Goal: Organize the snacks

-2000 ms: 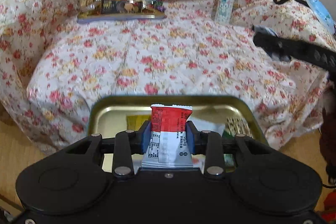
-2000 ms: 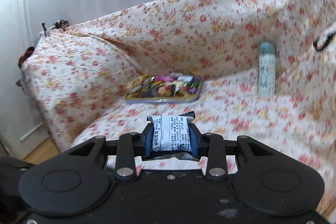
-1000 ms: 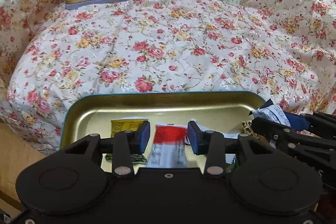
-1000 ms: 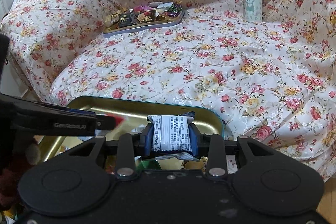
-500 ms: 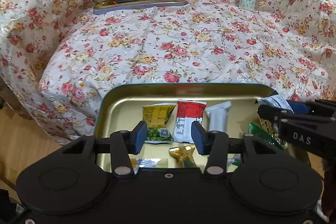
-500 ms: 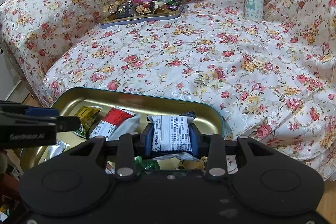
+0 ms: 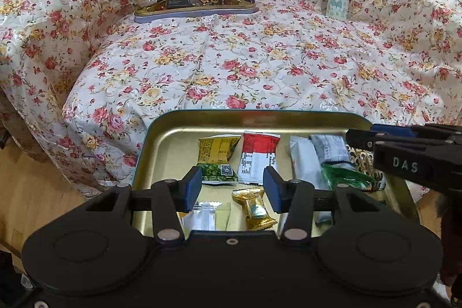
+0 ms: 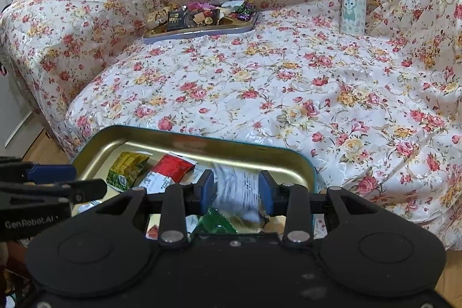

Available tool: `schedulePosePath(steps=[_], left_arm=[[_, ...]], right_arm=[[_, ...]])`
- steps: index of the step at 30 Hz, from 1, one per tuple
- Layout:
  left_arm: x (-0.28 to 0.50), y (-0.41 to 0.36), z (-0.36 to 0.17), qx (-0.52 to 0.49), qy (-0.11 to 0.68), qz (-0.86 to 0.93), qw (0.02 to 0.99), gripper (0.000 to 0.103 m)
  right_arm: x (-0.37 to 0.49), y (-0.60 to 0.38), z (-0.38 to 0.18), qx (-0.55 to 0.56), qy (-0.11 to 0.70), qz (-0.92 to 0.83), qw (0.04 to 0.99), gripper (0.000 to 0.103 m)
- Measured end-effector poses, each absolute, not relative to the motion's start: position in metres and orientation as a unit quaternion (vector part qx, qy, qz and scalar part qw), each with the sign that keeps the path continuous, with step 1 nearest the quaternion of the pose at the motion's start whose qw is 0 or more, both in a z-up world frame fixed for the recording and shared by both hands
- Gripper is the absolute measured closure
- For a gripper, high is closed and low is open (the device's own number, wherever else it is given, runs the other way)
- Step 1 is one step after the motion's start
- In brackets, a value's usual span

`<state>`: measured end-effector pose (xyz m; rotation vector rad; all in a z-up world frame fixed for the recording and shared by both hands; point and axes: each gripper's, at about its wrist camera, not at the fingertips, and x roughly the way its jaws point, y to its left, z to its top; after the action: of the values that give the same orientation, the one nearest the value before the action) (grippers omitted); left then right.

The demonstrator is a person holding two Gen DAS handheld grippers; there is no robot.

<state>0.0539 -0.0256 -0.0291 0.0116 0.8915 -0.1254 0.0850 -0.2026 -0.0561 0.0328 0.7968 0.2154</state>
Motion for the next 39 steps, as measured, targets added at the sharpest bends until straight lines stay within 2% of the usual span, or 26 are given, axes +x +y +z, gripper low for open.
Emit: schedulePosePath(steps=[6, 12, 17, 25, 39], left_arm=[[0.052, -0.022, -0.027, -0.002, 0.429, -0.057, 0.902, 0.048], [0.047, -0.017, -0.021, -0.006, 0.422, -0.053, 0.905, 0.047], [0.038, -0.014, -0.015, -0.007, 0.414, -0.052, 0.909, 0.041], [0.025, -0.015, -0.011, 0.002, 0.411, -0.055, 0.91, 0.041], [0.023, 0.002, -0.016, -0.028, 0.423, -0.017, 0.906, 0.04]], right_arm=[[0.076, -0.202, -0.039, 0.018, 0.372, 0.106, 0.922, 0.063], [0.057, -0.201, -0.016, 0.001, 0.353, 0.104, 0.93, 0.049], [0.036, -0.202, -0.002, -0.013, 0.342, 0.105, 0.934, 0.039], [0.005, -0.203, -0.004, -0.019, 0.356, 0.099, 0.929, 0.024], [-0.012, -0.201, -0.024, 0.001, 0.36, 0.063, 0.931, 0.023]])
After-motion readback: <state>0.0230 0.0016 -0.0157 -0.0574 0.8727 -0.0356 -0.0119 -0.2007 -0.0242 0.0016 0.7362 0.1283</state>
